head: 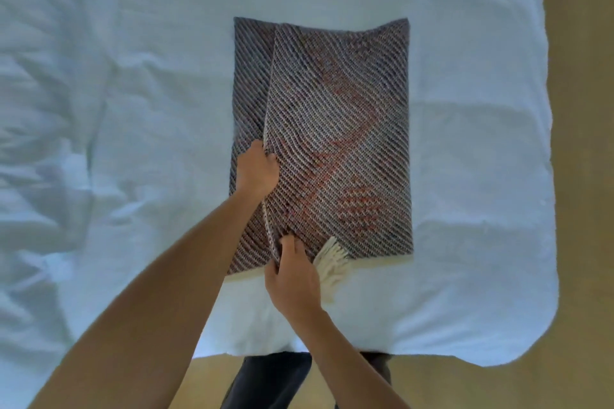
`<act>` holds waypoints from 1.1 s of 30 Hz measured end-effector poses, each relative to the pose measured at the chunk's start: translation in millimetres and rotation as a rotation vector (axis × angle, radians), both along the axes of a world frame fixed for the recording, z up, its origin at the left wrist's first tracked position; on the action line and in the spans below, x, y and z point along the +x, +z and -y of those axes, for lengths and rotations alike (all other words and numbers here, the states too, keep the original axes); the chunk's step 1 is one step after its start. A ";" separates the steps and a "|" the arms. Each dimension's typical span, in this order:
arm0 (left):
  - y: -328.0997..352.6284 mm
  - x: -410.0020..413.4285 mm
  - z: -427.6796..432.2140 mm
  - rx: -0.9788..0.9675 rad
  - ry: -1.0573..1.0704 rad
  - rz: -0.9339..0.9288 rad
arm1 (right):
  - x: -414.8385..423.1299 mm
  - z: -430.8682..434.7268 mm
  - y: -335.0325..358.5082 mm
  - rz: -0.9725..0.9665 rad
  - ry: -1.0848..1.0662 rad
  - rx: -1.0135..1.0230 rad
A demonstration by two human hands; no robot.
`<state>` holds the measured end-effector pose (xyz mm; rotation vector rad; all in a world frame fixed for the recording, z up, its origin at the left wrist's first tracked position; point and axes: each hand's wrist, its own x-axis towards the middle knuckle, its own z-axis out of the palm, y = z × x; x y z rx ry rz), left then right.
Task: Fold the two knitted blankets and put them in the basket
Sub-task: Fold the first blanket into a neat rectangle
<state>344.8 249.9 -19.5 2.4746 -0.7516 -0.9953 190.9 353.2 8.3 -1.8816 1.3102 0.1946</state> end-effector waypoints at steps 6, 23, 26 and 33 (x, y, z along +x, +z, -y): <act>-10.1 28.1 -14.5 -0.022 0.060 -0.022 | 29.9 -12.5 -8.9 0.008 0.039 0.009; -24.6 51.9 -42.1 0.078 0.065 -0.159 | 57.6 -23.0 -25.8 0.035 -0.003 0.142; -28.5 46.1 -63.6 0.092 0.072 -0.211 | 53.8 -21.9 -30.4 0.063 0.038 0.338; -34.1 7.6 -144.6 0.224 0.031 -0.259 | 20.7 0.2 -30.4 0.118 0.021 0.130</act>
